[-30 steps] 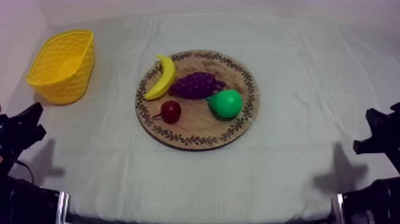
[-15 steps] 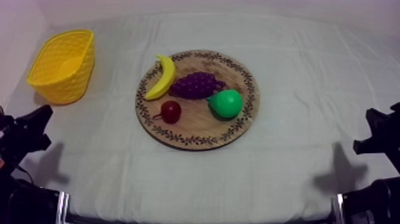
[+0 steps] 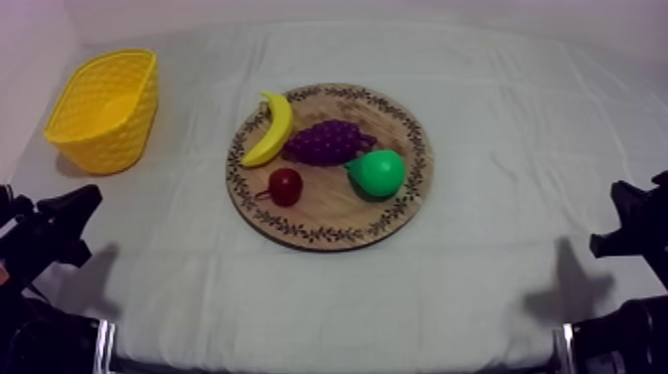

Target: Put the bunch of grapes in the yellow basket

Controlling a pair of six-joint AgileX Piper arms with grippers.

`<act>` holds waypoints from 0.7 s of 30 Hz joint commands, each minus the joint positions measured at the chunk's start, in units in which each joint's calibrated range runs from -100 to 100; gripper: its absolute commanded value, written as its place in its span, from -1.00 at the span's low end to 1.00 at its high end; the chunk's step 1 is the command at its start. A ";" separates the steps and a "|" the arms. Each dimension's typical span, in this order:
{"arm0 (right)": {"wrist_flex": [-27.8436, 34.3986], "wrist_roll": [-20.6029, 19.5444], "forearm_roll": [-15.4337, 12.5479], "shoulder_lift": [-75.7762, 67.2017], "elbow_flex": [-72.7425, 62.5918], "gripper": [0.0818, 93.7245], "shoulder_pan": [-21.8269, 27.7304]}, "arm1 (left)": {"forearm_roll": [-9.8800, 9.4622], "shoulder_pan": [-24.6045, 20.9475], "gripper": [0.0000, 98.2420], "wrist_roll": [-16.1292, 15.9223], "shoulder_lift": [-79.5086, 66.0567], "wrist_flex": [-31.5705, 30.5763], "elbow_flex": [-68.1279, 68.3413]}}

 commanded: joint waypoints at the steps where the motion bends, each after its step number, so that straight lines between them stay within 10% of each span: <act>1: 0.00 0.00 0.00 0.00 -0.04 -0.99 -0.01 | 0.05 0.59 -1.00 -1.16 3.66 -1.17 -0.08; 21: 0.00 0.00 0.00 0.00 -0.04 -0.99 -0.01 | 2.77 2.53 -1.00 -18.25 42.41 19.66 -38.28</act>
